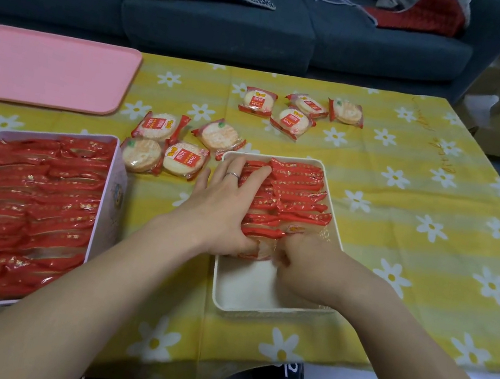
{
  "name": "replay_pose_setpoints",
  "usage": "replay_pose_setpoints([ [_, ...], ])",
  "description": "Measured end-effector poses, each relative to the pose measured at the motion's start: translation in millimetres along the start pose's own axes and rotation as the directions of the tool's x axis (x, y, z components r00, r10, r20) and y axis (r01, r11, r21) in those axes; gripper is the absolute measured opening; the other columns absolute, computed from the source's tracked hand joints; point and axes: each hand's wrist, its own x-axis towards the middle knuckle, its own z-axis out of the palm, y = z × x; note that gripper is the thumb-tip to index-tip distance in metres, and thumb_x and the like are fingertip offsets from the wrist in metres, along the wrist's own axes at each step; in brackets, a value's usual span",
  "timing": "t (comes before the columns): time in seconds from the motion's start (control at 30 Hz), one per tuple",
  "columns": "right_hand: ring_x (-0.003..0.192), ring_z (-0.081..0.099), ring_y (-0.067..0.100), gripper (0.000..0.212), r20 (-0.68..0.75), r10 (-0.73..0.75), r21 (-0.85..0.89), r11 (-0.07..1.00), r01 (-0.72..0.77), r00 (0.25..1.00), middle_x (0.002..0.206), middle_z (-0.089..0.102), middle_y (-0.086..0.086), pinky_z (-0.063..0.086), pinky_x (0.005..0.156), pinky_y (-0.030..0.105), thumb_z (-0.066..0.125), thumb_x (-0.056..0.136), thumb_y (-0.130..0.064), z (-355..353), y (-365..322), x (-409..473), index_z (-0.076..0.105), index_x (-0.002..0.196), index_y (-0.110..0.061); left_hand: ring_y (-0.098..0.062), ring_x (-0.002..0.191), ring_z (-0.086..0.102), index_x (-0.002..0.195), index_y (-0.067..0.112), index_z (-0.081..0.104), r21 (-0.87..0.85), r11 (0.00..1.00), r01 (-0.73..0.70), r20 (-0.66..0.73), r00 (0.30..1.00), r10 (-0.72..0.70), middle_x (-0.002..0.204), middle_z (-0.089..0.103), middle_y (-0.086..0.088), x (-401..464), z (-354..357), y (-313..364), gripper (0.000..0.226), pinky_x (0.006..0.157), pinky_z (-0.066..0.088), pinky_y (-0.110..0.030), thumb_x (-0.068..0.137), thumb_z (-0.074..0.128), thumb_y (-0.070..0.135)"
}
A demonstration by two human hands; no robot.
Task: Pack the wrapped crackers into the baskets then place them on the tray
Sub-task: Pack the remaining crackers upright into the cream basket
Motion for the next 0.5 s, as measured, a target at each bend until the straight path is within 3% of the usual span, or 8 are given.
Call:
replay_pose_setpoints([
  [0.13, 0.085, 0.053, 0.023, 0.010, 0.016, 0.005, 0.015, 1.000, -0.005, 1.000, 0.094, 0.057, 0.005, 0.040, 0.070, 0.027, 0.049, 0.090, -0.010, -1.4, 1.2, -1.7, 0.055, 0.085, -0.017, -0.023, 0.153, -0.009, 0.158, 0.032, -0.001, 0.009, 1.000, -0.022, 0.013, 1.000, 0.022, 0.163, -0.001, -0.004, 1.1, 1.3, -2.5, 0.130, 0.124, 0.000, -0.057, 0.057, 0.066, 0.078],
  [0.23, 0.086, 0.061, 0.026, 0.014, 0.042, 0.034, 0.012, 0.999, -0.035, 0.999, 0.095, 0.064, 0.007, 0.049, 0.070, 0.032, 0.051, 0.090, -0.011, -6.3, 3.1, -8.6, 0.064, 0.089, -0.006, -0.018, 0.153, -0.011, 0.158, 0.036, 0.000, -0.043, 0.999, -0.033, 0.003, 0.999, 0.033, 0.164, -0.005, 0.001, -2.1, -2.2, 0.0, 0.131, 0.124, -0.001, -0.055, 0.058, 0.072, 0.081],
  [0.33, 0.086, 0.066, 0.027, 0.021, 0.104, 0.031, 0.068, 0.997, -0.038, 0.994, 0.093, 0.071, 0.011, 0.054, 0.074, 0.037, 0.056, 0.089, -0.019, -27.0, 7.6, -24.4, 0.071, 0.091, -0.005, -0.017, 0.154, -0.005, 0.156, 0.043, 0.006, -0.222, 0.975, -0.017, 0.010, 1.000, 0.019, 0.166, -0.003, 0.008, -5.1, -12.3, 0.5, 0.123, 0.125, 0.005, -0.053, 0.058, 0.067, 0.087],
  [0.4, 0.082, 0.069, 0.024, 0.018, 0.087, -0.020, 0.248, 0.969, -0.002, 0.996, 0.086, 0.073, 0.008, 0.055, 0.074, 0.036, 0.061, 0.091, -0.023, -53.3, 11.3, -33.6, 0.072, 0.087, -0.010, -0.019, 0.153, 0.009, 0.155, 0.045, 0.014, -0.404, 0.914, 0.024, -0.017, 0.999, -0.034, 0.166, 0.008, 0.009, -2.7, -28.9, -3.4, 0.114, 0.124, 0.018, -0.052, 0.060, 0.054, 0.093],
  [0.5, 0.072, 0.070, 0.024, 0.014, -0.113, 0.013, 0.643, 0.764, 0.063, 0.994, 0.081, 0.073, 0.013, 0.058, 0.059, 0.031, 0.059, 0.094, -0.014, -99.6, 21.6, -24.1, 0.068, 0.091, -0.004, -0.020, 0.149, 0.026, 0.155, 0.038, 0.026, -0.575, 0.813, 0.096, -0.085, 0.981, -0.176, 0.164, 0.024, 0.002, 17.2, -57.2, -13.1, 0.086, 0.119, 0.028, -0.047, 0.084, 0.045, 0.082],
])
